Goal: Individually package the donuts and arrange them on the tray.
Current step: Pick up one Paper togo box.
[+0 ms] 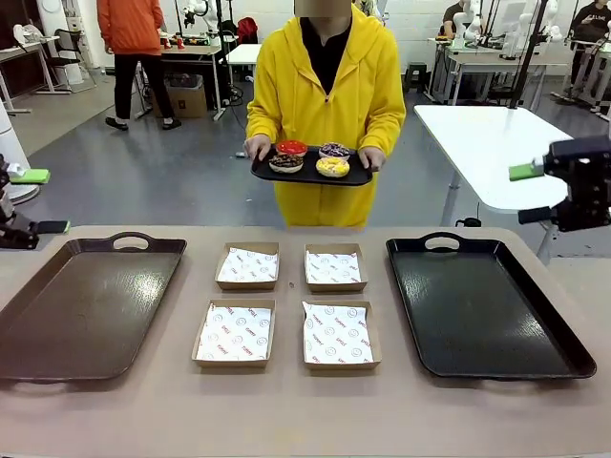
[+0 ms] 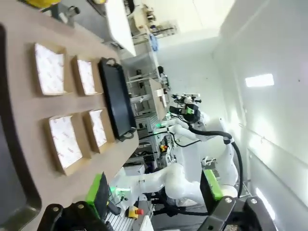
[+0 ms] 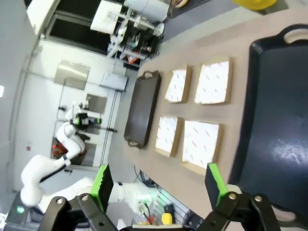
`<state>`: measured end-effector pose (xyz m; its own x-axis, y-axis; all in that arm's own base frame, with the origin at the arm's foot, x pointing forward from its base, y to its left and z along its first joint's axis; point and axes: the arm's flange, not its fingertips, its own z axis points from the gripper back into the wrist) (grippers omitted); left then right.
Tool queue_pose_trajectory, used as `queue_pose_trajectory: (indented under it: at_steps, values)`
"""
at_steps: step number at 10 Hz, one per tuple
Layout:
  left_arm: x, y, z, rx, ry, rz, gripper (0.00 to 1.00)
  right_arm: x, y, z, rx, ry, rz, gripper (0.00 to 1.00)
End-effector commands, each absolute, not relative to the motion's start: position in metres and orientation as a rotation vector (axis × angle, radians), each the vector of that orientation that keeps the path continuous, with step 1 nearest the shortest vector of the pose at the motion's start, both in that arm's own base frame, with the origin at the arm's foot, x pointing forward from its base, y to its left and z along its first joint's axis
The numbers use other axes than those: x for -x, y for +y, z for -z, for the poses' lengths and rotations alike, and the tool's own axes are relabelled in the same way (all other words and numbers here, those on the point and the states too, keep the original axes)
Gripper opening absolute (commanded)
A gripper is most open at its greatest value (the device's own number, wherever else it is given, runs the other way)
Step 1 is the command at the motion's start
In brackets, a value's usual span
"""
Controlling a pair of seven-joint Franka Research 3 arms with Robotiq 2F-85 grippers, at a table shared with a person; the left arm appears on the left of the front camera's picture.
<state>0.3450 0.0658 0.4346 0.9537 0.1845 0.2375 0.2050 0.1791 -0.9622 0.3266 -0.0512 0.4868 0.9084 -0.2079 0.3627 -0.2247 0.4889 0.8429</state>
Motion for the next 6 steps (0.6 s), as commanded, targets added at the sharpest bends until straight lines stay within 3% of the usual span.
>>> queue_pose_trajectory:
  at_steps: [1,6]
  values:
    - [-0.348,0.073,-0.437,1.334,-0.274,-0.011,1.0,-0.256,-0.045,-0.42,-1.169,-0.453,-0.104,1.0]
    - [-0.347,0.106,-0.416,1.258,-0.243,-0.098,1.0,-0.223,-0.077,-0.42,-1.283,-0.501,-0.114,1.0]
